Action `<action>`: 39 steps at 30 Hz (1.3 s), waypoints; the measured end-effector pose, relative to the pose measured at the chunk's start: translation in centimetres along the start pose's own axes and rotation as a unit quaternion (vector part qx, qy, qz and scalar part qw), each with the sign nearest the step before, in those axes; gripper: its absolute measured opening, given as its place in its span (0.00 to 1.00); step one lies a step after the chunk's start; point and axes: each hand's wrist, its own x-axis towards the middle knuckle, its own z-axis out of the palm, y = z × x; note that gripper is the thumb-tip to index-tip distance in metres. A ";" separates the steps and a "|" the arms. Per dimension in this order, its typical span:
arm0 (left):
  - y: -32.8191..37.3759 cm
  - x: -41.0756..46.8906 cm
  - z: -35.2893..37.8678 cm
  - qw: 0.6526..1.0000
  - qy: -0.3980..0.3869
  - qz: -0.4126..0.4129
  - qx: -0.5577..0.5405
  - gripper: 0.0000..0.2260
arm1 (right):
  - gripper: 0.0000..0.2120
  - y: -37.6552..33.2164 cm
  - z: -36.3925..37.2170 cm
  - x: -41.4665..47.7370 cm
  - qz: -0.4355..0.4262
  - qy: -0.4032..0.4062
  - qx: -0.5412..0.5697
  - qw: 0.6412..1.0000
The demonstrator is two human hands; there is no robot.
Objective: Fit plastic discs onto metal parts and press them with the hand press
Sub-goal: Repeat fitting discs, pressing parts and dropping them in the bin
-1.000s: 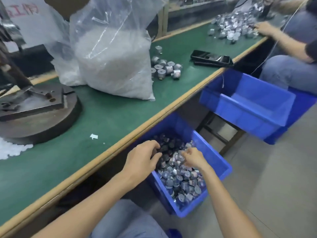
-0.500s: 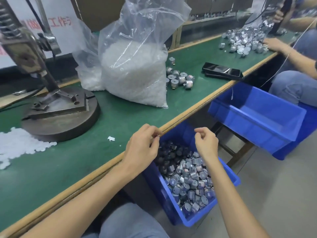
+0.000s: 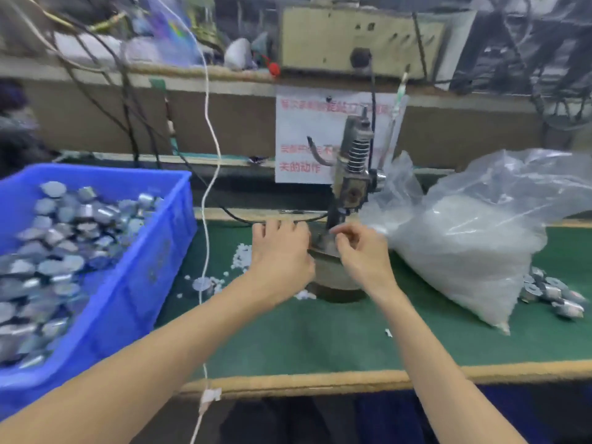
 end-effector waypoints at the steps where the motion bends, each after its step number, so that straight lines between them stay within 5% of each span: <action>1: -1.5 -0.1 -1.0 1.000 -0.007 -0.016 0.022 0.15 | 0.10 -1.7 2.0 0.7 -0.023 -0.027 0.005 0.999; 8: -12.5 -1.7 -6.9 0.987 0.021 -0.131 0.095 0.14 | 0.09 -12.5 13.8 3.2 -0.153 -0.152 0.000 0.976; 13: -20.8 -3.7 -8.7 0.969 -0.050 -0.226 0.090 0.13 | 0.09 -17.2 19.8 3.5 -0.230 -0.256 -0.027 0.939; 18: -25.7 -5.0 -7.5 0.939 -0.215 -0.255 0.086 0.13 | 0.08 -19.5 25.1 3.6 -0.288 -0.480 -0.208 0.802; 22: -27.4 -4.8 -5.0 0.905 -0.359 -0.218 0.060 0.19 | 0.08 -19.8 27.5 3.7 -0.275 -0.521 -0.328 0.739; 25: -27.8 -4.1 -2.7 0.879 -0.430 -0.187 0.089 0.13 | 0.09 -19.7 28.2 4.0 -0.237 -0.533 -0.348 0.734; 33: -29.3 -3.9 -1.8 0.919 -0.353 -0.173 0.001 0.10 | 0.06 -19.6 28.4 4.0 -0.228 -0.545 -0.351 0.727; 39: -28.0 -3.3 -5.0 0.971 -0.162 -0.163 0.058 0.11 | 0.02 -19.6 27.4 3.9 -0.253 -0.411 -0.298 0.824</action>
